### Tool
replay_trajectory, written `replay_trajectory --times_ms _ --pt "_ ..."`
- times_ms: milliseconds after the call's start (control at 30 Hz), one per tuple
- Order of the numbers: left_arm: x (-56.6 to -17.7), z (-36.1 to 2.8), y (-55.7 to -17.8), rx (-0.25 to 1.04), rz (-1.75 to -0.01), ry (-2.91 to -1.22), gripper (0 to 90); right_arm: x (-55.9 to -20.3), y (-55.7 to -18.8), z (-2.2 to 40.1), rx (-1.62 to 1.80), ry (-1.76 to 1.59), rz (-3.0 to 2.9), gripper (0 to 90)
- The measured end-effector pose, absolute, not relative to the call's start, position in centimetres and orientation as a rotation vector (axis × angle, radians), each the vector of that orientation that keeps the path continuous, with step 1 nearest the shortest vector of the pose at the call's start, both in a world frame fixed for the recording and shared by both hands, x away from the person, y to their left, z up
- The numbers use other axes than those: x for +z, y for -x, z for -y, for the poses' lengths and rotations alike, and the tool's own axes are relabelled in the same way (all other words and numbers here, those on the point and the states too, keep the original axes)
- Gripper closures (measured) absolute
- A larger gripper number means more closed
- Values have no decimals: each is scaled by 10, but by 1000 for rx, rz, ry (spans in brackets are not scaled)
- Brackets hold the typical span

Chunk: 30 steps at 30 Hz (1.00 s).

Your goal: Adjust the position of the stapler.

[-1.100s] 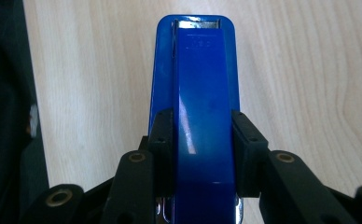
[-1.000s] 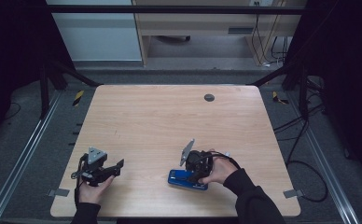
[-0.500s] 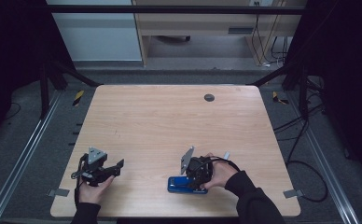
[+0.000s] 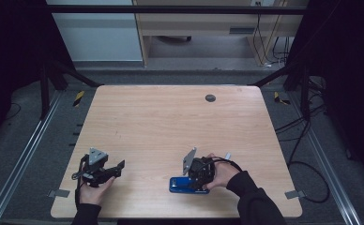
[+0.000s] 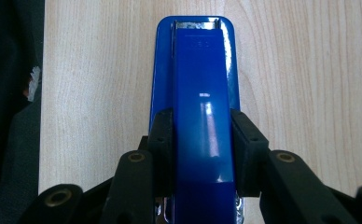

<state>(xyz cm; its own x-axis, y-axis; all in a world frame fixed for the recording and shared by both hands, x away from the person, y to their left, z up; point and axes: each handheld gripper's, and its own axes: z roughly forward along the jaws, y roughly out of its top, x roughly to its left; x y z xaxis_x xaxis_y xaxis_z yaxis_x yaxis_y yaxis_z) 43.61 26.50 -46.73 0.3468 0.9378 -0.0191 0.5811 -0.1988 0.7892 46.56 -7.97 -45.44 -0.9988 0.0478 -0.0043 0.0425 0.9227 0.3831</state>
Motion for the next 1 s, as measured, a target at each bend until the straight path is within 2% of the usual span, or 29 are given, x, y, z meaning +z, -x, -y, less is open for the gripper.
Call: replay_trajectory --times_ms 200,467,633,1000 --pt "-468 -264 -436 633 -1312 -1899 331 -444 -467 89 807 -186 -3010 551" --pt "-460 -257 -430 637 -1217 -1896 447 -419 -460 121 1159 -441 -2801 567" --pt "-454 -248 -428 634 -1123 -1925 476 -419 -452 146 1301 -654 -2607 635" --pt "-433 -208 -424 521 -912 -1987 484 -435 -424 192 1389 -885 -2406 896"
